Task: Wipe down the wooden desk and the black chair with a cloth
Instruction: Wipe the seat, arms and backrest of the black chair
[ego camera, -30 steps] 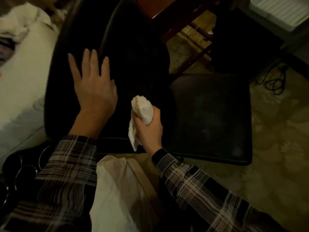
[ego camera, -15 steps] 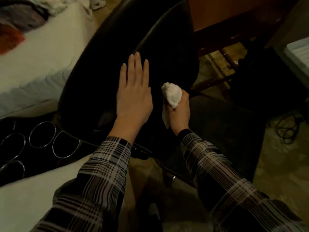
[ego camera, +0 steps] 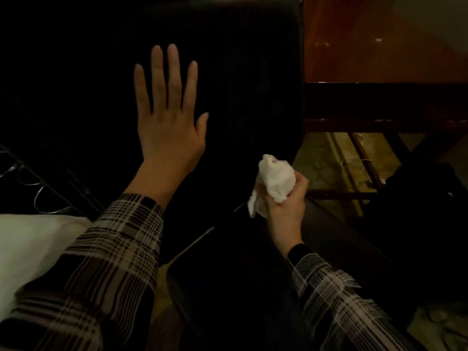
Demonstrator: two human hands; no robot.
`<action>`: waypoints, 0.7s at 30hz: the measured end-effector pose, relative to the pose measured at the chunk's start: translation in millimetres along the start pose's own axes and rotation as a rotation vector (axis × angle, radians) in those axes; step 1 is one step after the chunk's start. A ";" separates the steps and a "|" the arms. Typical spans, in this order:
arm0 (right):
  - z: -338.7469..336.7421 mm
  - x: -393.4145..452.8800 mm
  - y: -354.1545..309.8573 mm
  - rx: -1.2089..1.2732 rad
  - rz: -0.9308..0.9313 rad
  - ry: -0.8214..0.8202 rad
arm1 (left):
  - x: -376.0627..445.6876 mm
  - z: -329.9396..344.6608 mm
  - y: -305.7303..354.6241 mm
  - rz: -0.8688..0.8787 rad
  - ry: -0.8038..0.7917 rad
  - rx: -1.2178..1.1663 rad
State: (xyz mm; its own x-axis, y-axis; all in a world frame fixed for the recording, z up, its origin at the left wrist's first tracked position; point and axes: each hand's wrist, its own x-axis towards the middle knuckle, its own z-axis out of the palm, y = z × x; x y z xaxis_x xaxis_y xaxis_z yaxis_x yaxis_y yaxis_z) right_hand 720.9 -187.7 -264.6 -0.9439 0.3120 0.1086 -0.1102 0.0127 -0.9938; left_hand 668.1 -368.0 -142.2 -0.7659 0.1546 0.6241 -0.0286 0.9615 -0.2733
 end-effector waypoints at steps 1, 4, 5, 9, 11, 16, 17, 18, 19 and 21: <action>-4.1 0.0 18.1 -0.003 -0.016 0.040 | -12.5 9.2 8.7 0.017 0.022 0.017; -14.7 5.2 68.4 0.044 -0.056 0.088 | -48.8 33.3 25.0 0.055 0.061 0.037; -17.9 8.7 82.3 0.051 -0.074 0.082 | -59.4 39.5 27.5 0.053 0.080 0.069; -31.8 29.5 118.7 0.099 -0.129 0.161 | -83.1 53.9 28.5 0.062 0.113 0.239; -39.7 43.4 123.8 0.160 -0.098 0.266 | -89.5 53.5 23.6 0.071 0.109 0.249; -55.0 72.5 142.8 0.229 0.001 0.456 | -104.3 53.7 28.0 0.021 0.136 0.267; -55.7 73.3 148.4 0.213 -0.019 0.451 | -106.6 55.4 32.9 -0.014 0.132 0.272; -55.5 72.1 154.5 0.178 -0.052 0.421 | -109.9 57.6 38.8 -0.047 0.122 0.269; -54.4 70.8 161.0 0.144 -0.094 0.378 | -113.3 60.2 44.3 -0.069 0.112 0.257; -49.0 69.9 171.9 0.124 -0.149 0.297 | -122.1 68.2 54.3 -0.072 0.086 0.236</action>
State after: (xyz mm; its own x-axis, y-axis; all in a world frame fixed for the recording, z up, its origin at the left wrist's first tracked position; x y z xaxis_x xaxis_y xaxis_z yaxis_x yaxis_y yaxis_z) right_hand 651.2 -117.1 -428.9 -0.7848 0.5785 0.2225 -0.2937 -0.0310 -0.9554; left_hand 716.3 -350.2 -283.1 -0.6996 0.1163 0.7050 -0.2379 0.8924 -0.3834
